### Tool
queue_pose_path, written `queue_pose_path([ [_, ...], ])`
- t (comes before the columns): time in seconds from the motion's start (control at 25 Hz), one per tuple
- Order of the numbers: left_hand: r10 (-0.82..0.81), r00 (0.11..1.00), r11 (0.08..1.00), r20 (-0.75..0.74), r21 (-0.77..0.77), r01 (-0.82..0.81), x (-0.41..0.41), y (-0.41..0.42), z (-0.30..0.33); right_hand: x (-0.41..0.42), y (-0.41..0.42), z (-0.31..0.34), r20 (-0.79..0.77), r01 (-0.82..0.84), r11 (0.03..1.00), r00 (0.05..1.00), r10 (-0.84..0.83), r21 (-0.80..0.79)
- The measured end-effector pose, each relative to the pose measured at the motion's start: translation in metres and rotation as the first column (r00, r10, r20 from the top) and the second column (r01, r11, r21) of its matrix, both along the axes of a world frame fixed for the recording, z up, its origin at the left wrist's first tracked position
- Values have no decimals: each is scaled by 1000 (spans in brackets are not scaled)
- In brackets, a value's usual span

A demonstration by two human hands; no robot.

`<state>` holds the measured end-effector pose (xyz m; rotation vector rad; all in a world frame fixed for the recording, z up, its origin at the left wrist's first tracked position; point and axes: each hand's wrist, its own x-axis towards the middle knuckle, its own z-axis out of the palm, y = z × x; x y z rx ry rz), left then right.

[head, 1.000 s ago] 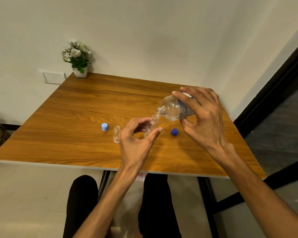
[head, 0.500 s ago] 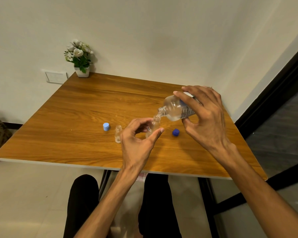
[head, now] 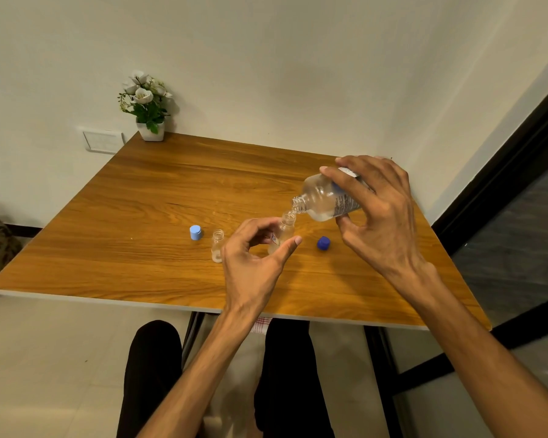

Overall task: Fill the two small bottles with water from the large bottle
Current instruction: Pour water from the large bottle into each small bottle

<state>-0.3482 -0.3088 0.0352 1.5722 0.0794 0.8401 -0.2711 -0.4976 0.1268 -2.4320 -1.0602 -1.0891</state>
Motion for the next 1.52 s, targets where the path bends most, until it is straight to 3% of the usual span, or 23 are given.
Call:
queue_pose_path([
  [1.52, -23, 1000, 999, -13, -29, 22, -2, 0, -7, -2, 0, 10, 27, 4, 1000, 1000, -3, -13],
])
